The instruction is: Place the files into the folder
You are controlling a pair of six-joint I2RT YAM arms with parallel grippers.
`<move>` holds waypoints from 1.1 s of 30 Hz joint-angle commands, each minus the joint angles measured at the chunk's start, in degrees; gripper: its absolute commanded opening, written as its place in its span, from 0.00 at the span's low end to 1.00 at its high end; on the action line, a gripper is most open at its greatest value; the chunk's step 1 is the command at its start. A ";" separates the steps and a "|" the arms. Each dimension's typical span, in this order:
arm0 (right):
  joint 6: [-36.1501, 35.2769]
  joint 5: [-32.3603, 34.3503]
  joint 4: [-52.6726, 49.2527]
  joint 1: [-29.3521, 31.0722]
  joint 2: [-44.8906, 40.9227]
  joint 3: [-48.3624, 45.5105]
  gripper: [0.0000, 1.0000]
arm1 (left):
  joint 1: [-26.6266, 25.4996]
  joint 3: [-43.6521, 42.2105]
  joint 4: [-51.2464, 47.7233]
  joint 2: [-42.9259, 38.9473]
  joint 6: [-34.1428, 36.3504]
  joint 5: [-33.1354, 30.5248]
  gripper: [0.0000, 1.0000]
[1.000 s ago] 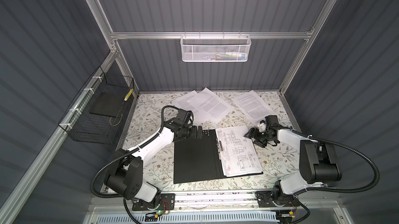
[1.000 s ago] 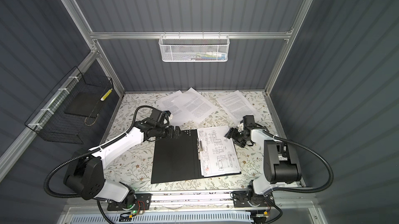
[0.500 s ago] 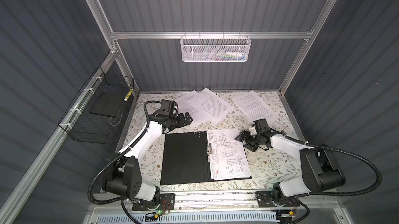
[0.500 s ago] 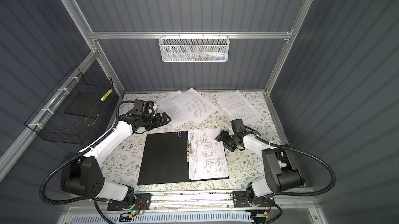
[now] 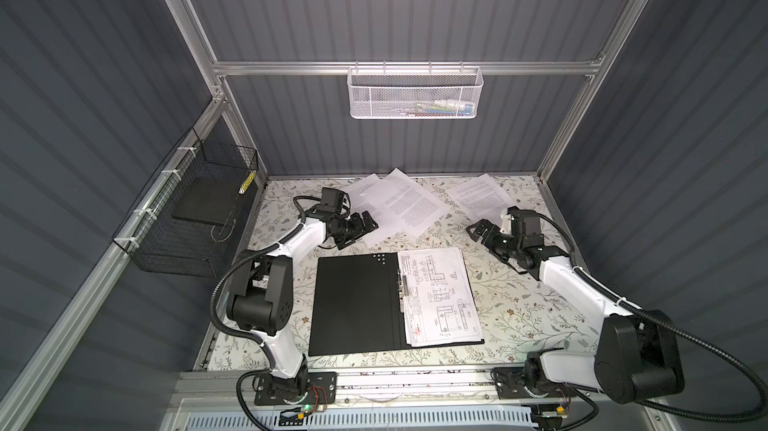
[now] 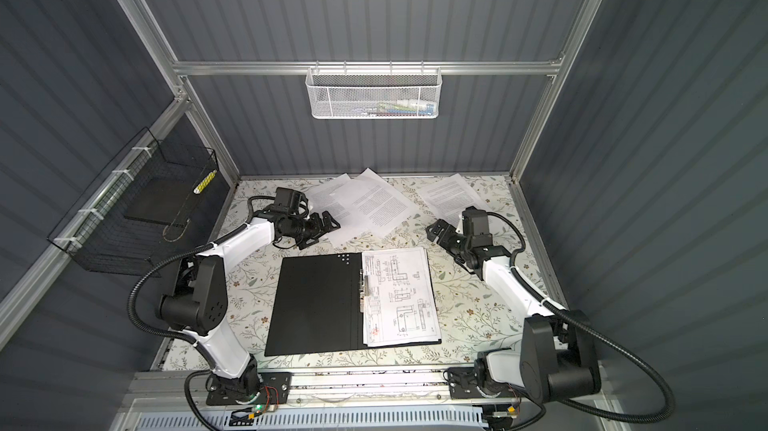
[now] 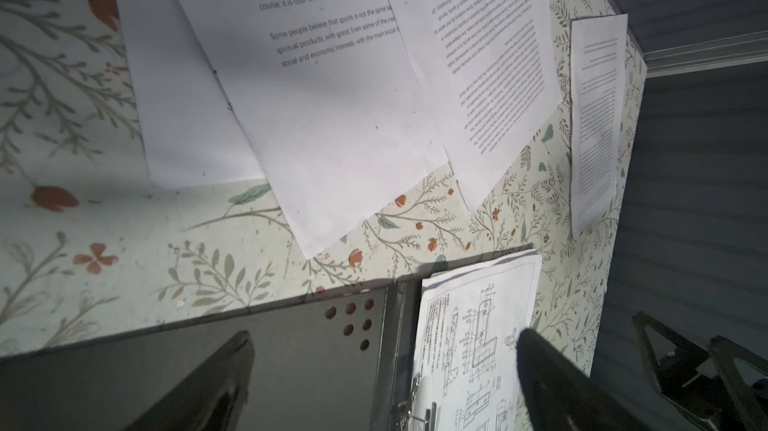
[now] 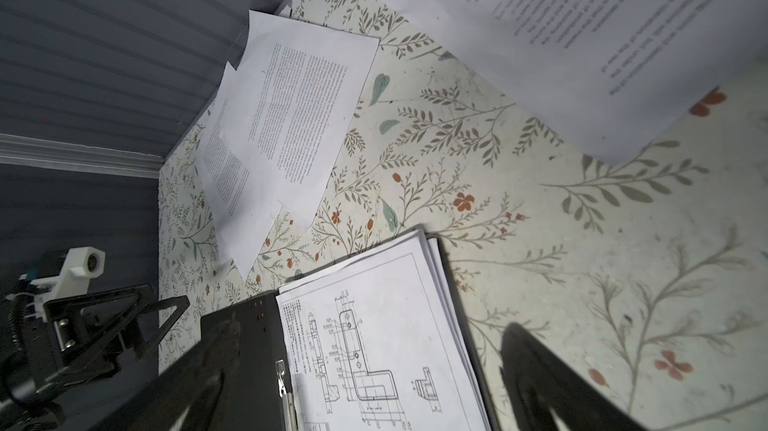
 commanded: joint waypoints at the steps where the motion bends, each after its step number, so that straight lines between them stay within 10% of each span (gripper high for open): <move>1: 0.06 -4.89 5.05 -0.41 2.26 0.85 0.97 | 1.00 4.54 -0.20 4.68 -1.45 -1.39 0.95; 33: 2.23 -20.02 17.91 -0.42 8.14 -5.57 0.98 | 6.25 11.89 13.15 19.45 -7.06 4.64 0.87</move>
